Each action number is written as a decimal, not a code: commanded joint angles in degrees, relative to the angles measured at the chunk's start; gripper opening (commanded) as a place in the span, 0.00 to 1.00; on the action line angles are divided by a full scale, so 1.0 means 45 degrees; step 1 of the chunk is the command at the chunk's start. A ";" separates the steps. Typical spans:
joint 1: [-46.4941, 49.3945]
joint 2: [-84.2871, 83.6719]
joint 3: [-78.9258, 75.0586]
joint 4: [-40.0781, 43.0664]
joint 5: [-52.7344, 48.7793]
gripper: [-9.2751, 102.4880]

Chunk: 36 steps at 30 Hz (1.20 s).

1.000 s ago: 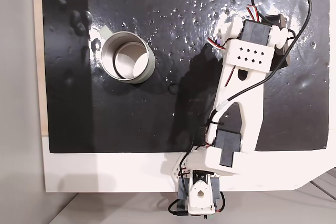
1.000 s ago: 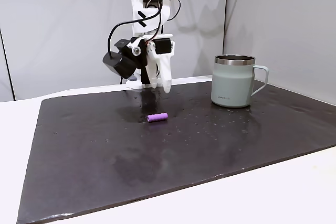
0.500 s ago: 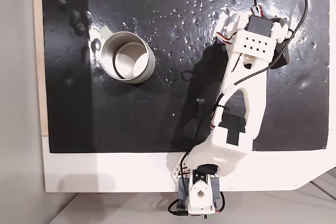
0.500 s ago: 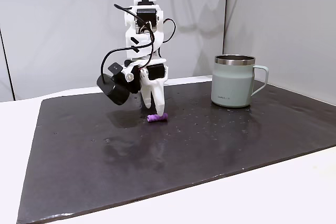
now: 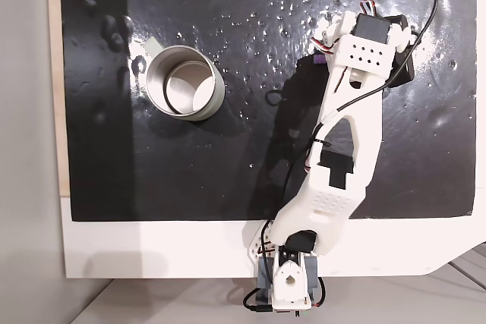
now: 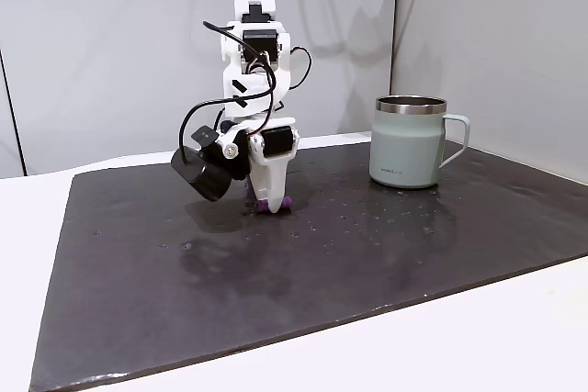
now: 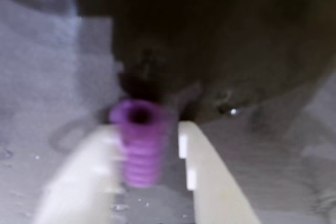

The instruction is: Grasp a pengrip and put it in the cup.

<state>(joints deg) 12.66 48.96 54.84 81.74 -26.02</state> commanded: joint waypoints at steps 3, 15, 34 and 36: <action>-0.0059 0.0137 -0.0703 0.0059 0.0313 0.08; -0.0156 0.4941 -0.2070 0.2383 0.0820 0.08; -0.5957 0.7988 -0.2695 0.3398 0.4199 0.08; -0.6758 0.7988 -0.2480 0.3398 0.4512 0.08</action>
<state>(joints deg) -12.66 80.77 44.82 96.50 -8.26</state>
